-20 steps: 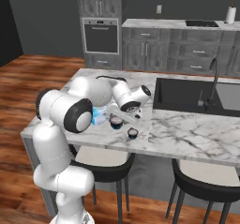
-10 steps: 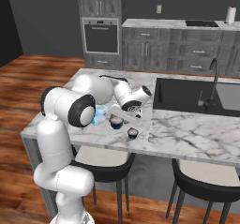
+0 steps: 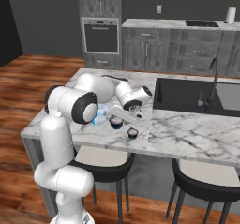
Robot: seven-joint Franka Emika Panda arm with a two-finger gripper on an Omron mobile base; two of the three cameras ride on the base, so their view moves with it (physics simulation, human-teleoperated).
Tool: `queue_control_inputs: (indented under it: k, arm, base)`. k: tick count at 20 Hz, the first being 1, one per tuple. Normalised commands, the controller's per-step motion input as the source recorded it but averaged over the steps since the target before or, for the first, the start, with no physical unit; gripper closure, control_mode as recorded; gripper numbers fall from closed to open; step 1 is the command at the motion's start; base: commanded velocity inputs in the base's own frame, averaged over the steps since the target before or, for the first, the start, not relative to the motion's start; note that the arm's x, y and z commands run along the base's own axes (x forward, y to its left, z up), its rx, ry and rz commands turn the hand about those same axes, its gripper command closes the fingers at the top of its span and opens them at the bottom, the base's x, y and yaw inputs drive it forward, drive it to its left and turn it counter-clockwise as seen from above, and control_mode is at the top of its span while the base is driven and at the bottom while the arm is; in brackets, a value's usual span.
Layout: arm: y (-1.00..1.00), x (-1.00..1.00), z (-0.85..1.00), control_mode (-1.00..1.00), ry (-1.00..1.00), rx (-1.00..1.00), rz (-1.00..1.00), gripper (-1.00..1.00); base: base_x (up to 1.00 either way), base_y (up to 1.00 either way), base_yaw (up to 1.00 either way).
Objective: Stack the yogurt containers by placing the smaller containers on top of the larger containers.
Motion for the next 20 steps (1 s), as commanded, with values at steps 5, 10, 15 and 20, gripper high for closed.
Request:
queue_control_inputs:
  k: [5,10,15,20]
  arm:
    - [0.0,0.02,-0.06,-1.0,0.0,0.0,0.05,-1.0]
    - [0.0,0.0,-0.06,-1.0,0.04,0.0,0.03,-1.0]
    - [0.0,0.02,-0.05,-1.0,0.04,0.02,0.0,-1.0]
    - [0.0,0.05,-0.02,-1.0,0.04,0.03,0.0,-1.0]
  base:
    - [0.0,0.0,0.0]
    - [0.0,0.0,0.0]
    - [0.0,0.0,0.0]
    - [0.0,0.0,0.0]
